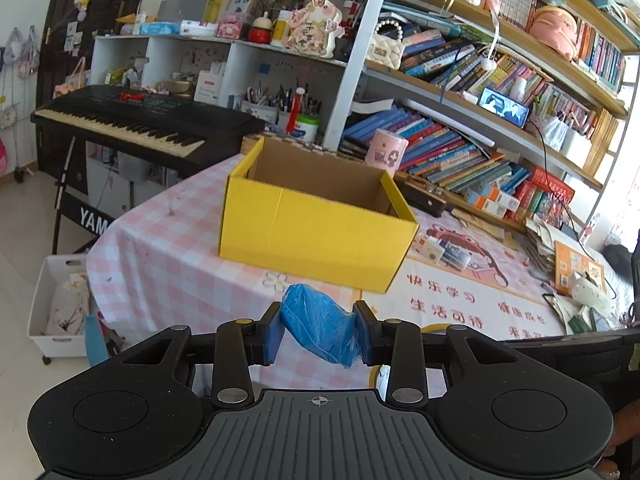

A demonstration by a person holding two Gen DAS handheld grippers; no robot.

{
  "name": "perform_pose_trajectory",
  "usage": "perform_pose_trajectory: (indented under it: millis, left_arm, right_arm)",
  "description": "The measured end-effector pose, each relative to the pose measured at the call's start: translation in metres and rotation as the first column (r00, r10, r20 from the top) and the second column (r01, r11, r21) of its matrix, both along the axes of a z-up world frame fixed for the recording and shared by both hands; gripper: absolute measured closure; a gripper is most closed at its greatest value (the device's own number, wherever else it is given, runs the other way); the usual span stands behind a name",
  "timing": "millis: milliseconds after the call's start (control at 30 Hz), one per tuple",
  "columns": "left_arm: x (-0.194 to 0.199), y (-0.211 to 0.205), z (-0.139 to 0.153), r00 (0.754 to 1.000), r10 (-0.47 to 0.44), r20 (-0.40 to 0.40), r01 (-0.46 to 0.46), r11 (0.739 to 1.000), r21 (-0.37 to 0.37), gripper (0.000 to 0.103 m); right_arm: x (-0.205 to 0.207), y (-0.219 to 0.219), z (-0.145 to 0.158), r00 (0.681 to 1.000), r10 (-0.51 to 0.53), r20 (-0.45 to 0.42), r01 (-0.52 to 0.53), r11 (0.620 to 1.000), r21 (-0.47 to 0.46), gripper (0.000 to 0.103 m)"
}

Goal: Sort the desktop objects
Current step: 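Carry the bag and tape roll in both grippers over the yellow box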

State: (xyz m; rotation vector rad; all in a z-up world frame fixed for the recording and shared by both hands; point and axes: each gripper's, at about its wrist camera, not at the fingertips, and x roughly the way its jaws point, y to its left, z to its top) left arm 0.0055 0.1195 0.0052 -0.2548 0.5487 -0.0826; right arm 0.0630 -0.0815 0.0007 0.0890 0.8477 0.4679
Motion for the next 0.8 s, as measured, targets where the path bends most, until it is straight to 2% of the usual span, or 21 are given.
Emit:
perform_pose_trajectory:
  millis: [267,467,667,800]
  left_arm:
    - [0.035,0.001,0.026,0.997,0.008,0.078,-0.01,1.0,0.019,0.068]
    - [0.075,-0.001,0.049,0.99,0.014,0.14,-0.019,0.999,0.037,0.068]
    - [0.119,-0.003,0.059,0.986,0.022,0.164,-0.033,0.997,0.066,0.068]
    - [0.152,-0.004,0.057,0.988,0.039,0.151,-0.052,0.995,0.088,0.068]
  right_arm:
    - [0.043,0.0,0.03,0.997,-0.001,0.079,-0.004,0.998,0.057,0.066]
    - [0.087,0.001,0.055,0.99,0.002,0.143,-0.017,0.994,0.11,0.066]
    - [0.136,0.003,0.068,0.983,0.007,0.182,-0.031,0.991,0.132,0.066]
    - [0.17,0.009,0.063,0.984,0.019,0.178,-0.041,0.992,0.12,0.066]
